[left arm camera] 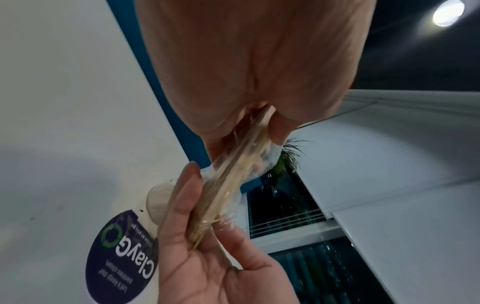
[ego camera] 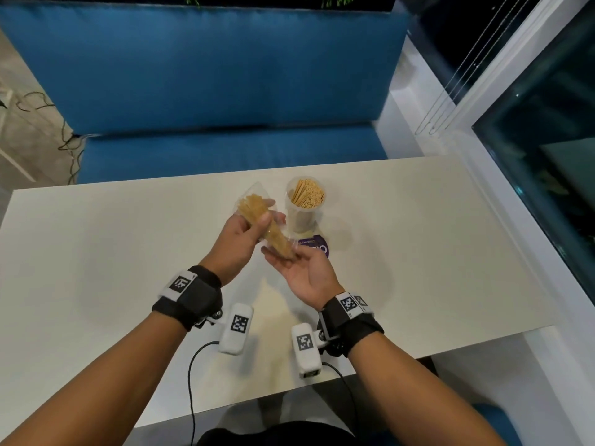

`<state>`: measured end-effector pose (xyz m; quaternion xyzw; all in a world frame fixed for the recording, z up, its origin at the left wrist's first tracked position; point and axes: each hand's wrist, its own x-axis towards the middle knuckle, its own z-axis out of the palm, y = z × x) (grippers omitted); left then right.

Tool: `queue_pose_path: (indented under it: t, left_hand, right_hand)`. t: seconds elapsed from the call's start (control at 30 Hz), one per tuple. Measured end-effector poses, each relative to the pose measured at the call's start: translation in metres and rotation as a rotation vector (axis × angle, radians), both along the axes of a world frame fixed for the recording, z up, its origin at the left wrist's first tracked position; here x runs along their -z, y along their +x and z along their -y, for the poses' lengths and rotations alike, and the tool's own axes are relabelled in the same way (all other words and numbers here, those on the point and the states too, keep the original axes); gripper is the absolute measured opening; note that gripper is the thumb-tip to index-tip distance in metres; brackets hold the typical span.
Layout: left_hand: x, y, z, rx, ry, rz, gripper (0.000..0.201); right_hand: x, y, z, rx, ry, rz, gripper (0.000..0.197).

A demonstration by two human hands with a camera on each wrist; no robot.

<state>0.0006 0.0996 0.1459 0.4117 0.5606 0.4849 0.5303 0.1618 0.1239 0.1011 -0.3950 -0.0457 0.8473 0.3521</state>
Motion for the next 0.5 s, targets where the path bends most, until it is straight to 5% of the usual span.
queue_pose_path:
  t: [0.3,0.5]
  left_hand:
    - [-0.017,0.006,-0.001,0.023,0.082,-0.094,0.028]
    - [-0.017,0.005,-0.004,0.099,-0.032,-0.098,0.029]
  right_hand:
    - [0.007,0.005,-0.001,0.076,-0.029,0.04,0.025]
    - [0.007,0.006,0.001,0.025,0.054,0.056,0.021]
